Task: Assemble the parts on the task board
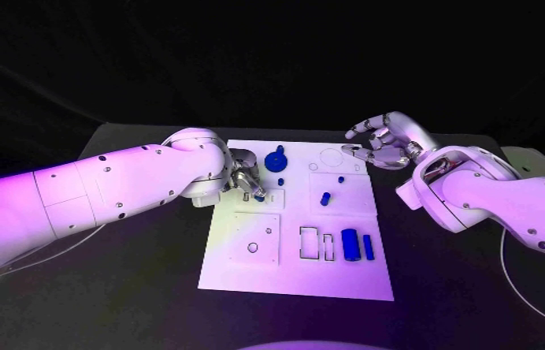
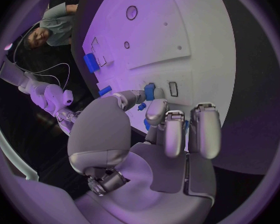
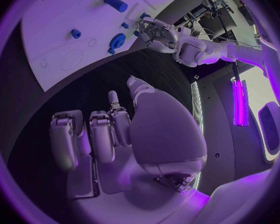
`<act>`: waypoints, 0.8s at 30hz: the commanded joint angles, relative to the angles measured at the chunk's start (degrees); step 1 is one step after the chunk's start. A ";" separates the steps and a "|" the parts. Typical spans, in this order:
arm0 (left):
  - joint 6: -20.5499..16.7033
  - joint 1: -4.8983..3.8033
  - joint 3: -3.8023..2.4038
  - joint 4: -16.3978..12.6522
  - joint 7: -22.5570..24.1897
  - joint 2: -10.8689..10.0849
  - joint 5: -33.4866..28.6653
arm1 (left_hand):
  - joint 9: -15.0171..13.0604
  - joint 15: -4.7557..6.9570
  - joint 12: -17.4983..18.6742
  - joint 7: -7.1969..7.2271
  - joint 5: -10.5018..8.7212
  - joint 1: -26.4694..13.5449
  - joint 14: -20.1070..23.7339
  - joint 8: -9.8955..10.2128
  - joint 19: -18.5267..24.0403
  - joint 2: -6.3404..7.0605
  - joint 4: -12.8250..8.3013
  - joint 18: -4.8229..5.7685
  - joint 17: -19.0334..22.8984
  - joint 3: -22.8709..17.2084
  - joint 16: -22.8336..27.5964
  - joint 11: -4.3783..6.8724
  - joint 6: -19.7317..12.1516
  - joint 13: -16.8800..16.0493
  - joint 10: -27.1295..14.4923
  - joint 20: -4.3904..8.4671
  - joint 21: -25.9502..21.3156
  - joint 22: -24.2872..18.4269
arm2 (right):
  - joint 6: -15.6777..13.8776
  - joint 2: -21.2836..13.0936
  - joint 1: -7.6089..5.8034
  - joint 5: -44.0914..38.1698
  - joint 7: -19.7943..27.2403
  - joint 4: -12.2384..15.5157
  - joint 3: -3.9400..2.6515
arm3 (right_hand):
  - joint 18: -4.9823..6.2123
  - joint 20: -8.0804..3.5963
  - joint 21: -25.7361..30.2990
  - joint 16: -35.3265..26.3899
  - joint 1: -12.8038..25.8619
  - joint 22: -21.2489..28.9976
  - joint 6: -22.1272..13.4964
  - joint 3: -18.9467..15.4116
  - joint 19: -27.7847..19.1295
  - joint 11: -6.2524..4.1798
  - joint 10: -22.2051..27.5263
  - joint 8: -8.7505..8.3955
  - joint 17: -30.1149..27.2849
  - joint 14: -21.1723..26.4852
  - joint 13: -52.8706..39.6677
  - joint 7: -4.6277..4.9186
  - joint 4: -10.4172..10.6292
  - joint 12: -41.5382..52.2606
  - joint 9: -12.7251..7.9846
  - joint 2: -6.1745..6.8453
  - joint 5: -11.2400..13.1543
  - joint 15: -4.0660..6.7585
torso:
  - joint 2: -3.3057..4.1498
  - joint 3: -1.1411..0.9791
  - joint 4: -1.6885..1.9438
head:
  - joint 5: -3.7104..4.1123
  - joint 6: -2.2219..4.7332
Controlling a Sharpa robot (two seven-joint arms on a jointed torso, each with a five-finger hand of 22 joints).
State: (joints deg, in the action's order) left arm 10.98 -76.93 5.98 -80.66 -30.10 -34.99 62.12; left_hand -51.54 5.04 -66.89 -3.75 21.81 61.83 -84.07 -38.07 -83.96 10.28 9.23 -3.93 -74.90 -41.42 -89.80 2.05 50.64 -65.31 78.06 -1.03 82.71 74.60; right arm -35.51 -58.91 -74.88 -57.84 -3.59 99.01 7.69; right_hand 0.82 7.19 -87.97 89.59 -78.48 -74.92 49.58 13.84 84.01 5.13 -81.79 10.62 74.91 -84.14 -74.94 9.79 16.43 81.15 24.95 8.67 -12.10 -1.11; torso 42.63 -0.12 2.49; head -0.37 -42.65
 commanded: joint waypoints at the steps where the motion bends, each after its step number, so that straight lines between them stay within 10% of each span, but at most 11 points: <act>1: 2.94 0.38 0.32 0.04 -0.16 0.30 -1.32 | -0.13 0.50 0.27 1.97 -0.35 -1.24 -5.93 0.15 -0.66 -0.19 -5.04 0.93 -15.10 -4.29 -0.20 0.21 2.42 0.19 0.37 0.36 0.27 0.23 | 0.56 -0.01 0.03 -0.42 0.20 0.06 0.00 | -0.19 -0.39 0.15 -0.33 0.34 -13.45 0.33 0.40 4.66 -0.12 0.37 0.31 13.35 -5.39 -7.30 -0.01 0.09 -0.27 0.08 -0.01 -0.40 0.31 | 0.00 -0.01 0.04 | -0.01 -0.10; 24: 4.00 0.37 0.34 0.55 -0.14 0.60 -1.63 | -0.19 0.91 -1.40 2.64 -0.55 -3.35 -5.93 0.27 -0.90 -0.90 -2.71 1.04 -15.10 -0.63 -0.20 0.74 4.51 -1.59 1.44 0.68 0.53 0.88 | 0.43 -0.07 0.07 -0.42 0.29 0.00 0.00 | -0.16 -0.43 0.28 -0.37 0.51 -13.35 0.41 0.50 4.59 -0.18 0.48 0.43 13.28 -5.37 -7.17 -0.06 0.03 -0.39 0.12 0.00 -0.49 0.36 | -0.02 0.01 0.04 | 0.14 -0.41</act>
State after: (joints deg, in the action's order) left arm 12.20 -77.02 5.96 -79.94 -30.10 -34.64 61.35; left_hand -51.67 5.42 -68.07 -3.63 21.40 58.93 -84.04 -38.02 -83.93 9.37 7.88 -3.93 -74.94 -40.87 -89.80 2.77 52.37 -66.88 79.38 -0.61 82.93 74.92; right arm -35.52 -58.96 -74.85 -57.84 -3.56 98.96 7.69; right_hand 0.83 7.19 -87.97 89.59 -78.49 -74.91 49.58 14.00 84.01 4.97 -81.62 10.85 74.91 -84.14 -74.92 9.79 16.59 81.15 25.02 8.68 -12.43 -1.11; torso 42.62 -0.11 2.52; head -0.24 -43.04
